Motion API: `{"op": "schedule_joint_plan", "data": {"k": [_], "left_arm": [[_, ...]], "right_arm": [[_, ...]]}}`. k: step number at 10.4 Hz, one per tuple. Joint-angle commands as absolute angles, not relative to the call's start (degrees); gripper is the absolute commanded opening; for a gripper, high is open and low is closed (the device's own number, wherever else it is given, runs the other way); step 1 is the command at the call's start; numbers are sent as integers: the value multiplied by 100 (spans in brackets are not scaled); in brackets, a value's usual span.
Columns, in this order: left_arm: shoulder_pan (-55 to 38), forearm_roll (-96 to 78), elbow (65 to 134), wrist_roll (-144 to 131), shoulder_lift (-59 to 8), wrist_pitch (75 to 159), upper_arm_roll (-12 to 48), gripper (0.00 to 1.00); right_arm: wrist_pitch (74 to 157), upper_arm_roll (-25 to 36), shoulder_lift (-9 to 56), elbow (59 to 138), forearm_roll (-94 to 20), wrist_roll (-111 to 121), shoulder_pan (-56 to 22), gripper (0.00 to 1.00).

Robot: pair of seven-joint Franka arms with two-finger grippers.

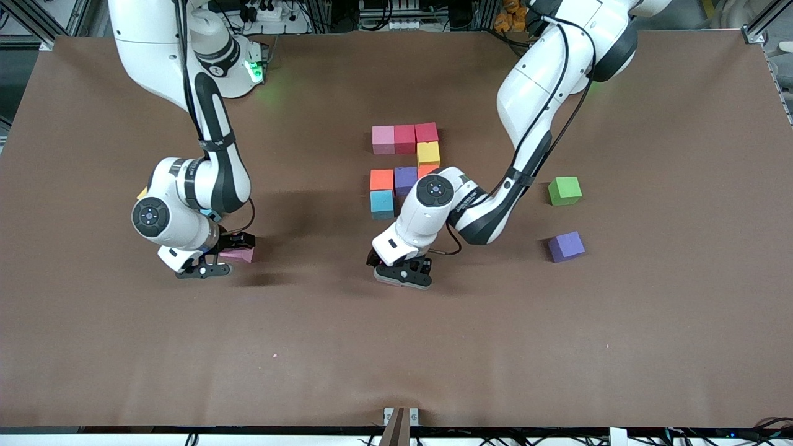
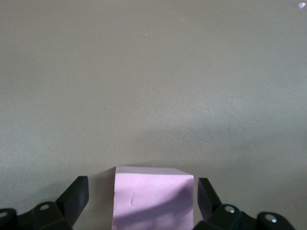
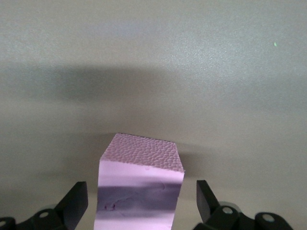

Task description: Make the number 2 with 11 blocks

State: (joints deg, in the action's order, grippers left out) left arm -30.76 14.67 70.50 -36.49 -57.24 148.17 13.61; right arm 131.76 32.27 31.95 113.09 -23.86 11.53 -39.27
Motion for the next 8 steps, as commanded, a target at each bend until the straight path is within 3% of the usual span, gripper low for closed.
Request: {"op": "schedule_joint_plan", "data": {"k": [1, 8], "left_arm": [[-3199, 1415, 6882, -3586, -5810, 14845, 1274, 100], [-3226, 1415, 6855, -3604, -5915, 14924, 1266, 100]], "right_arm": [[13342, 3164, 3120, 11461, -2540, 1283, -3867, 100], [13351, 3155, 3120, 11470, -2540, 1283, -3911, 100]]}}
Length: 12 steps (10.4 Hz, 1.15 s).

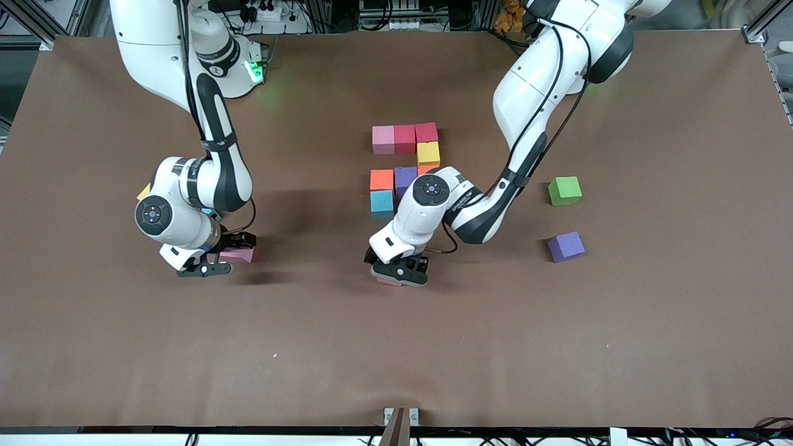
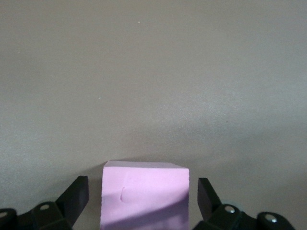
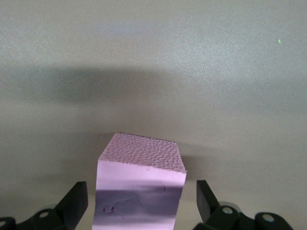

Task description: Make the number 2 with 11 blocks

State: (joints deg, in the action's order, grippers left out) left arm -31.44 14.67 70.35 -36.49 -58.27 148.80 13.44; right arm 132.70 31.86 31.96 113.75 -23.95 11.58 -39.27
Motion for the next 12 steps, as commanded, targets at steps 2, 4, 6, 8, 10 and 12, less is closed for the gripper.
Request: {"op": "schedule_joint_plan", "data": {"k": [2, 4, 6, 8, 10, 12], "left_arm": [[-3226, 1415, 6855, -3577, -5924, 14933, 1257, 92], [-3226, 1415, 6855, -3577, -5924, 14933, 1248, 79], [-3278, 1406, 6855, -3682, -5915, 14933, 1257, 54], [-3287, 1398, 6864, -3753, -5915, 14933, 1257, 54], [-3278, 1336, 6873, -3875, -5880, 14906, 1257, 53], [-3278, 1152, 6899, -4016, -5827, 14784, 1257, 53]], "right_arm": [[13351, 3155, 3120, 11470, -2540, 1283, -3920, 100], [13351, 3155, 3120, 11470, -2549, 1283, -3929, 100], [13351, 3155, 3120, 11470, -2549, 1283, -3929, 100], [13351, 3155, 3120, 11470, -2549, 1283, -3929, 100], [13351, 3155, 3120, 11461, -2549, 1283, -3929, 100], [13351, 3155, 3120, 11461, -2549, 1283, -3929, 100]]}}
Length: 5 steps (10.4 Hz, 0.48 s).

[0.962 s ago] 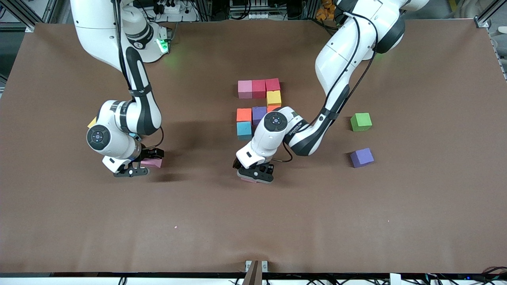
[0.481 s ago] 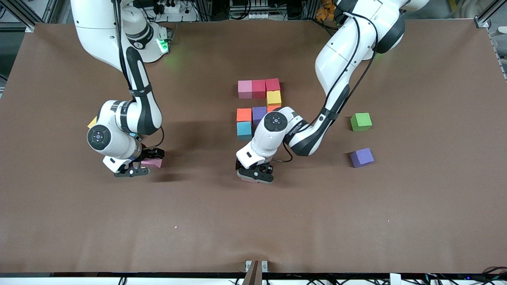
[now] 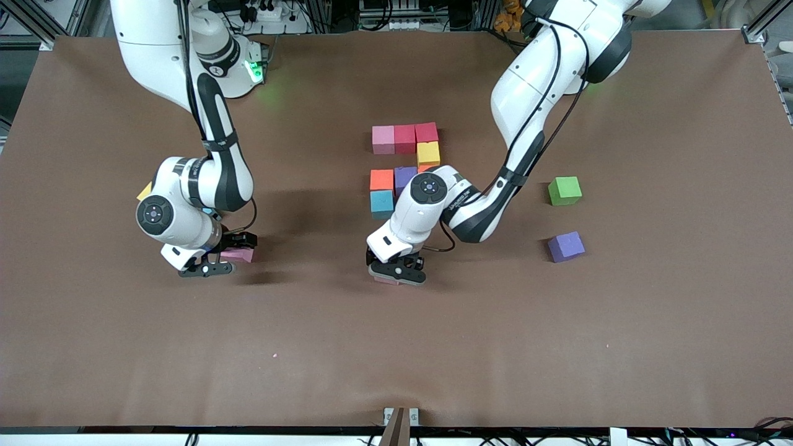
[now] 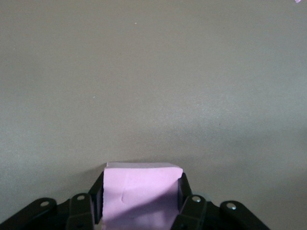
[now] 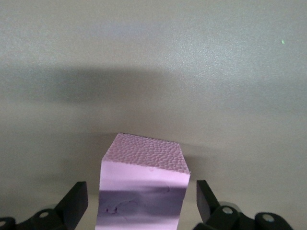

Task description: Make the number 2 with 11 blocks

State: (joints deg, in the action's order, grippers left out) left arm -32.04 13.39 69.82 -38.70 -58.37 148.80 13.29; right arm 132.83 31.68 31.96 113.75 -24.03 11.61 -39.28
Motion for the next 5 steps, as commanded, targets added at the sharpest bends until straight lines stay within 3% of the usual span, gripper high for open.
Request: {"op": "schedule_joint_plan", "data": {"k": [1, 5], "left_arm": [[-3287, 1134, 6899, -4060, -5801, 14679, 1266, 52], [-3313, 1151, 6917, -4481, -5555, 14186, 1283, 52]], "right_arm": [[13351, 3155, 3120, 11461, -2549, 1283, -3929, 100], [13351, 3155, 3120, 11461, -2549, 1283, -3929, 100]]}}
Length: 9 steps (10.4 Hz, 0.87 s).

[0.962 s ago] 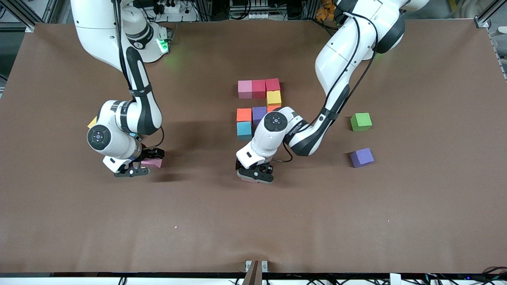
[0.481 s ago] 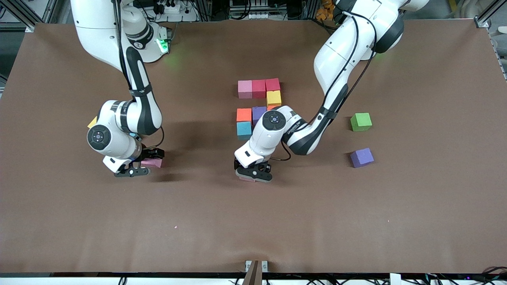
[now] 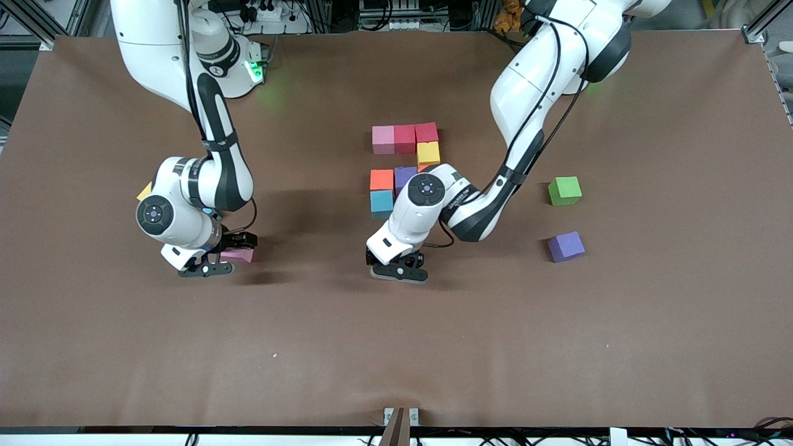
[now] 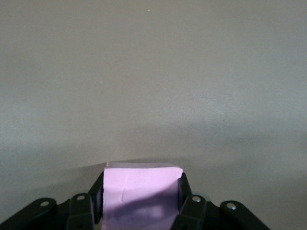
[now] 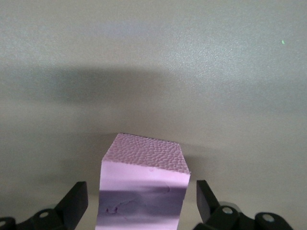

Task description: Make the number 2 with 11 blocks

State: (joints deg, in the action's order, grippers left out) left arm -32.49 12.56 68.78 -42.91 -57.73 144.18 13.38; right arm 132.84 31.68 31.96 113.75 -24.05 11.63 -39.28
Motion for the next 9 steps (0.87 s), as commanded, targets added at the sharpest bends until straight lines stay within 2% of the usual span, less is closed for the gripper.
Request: {"op": "schedule_joint_plan", "data": {"k": [1, 4, 7, 8, 9], "left_arm": [[-3313, 1151, 6978, -4778, -5520, 14186, 1292, 51], [-3489, 1248, 7118, -6001, -5362, 14186, 1239, 48], [-3463, 1876, 7670, -6756, -4950, 14186, 1239, 48], [-3445, 2359, 7977, -7098, -4774, 14194, 1239, 47], [-3402, 2730, 8207, -7389, -4625, 14194, 1257, 47]], "right_arm": [[13351, 3155, 3120, 11470, -2549, 1283, -3929, 100], [13351, 3147, 3120, 11470, -2549, 1283, -3937, 100], [13351, 3155, 3129, 11470, -2549, 1275, -3929, 100], [13377, 3147, 3120, 11470, -2558, 1283, -3929, 97], [13394, 3146, 3120, 11461, -2558, 1283, -3920, 82]]}}
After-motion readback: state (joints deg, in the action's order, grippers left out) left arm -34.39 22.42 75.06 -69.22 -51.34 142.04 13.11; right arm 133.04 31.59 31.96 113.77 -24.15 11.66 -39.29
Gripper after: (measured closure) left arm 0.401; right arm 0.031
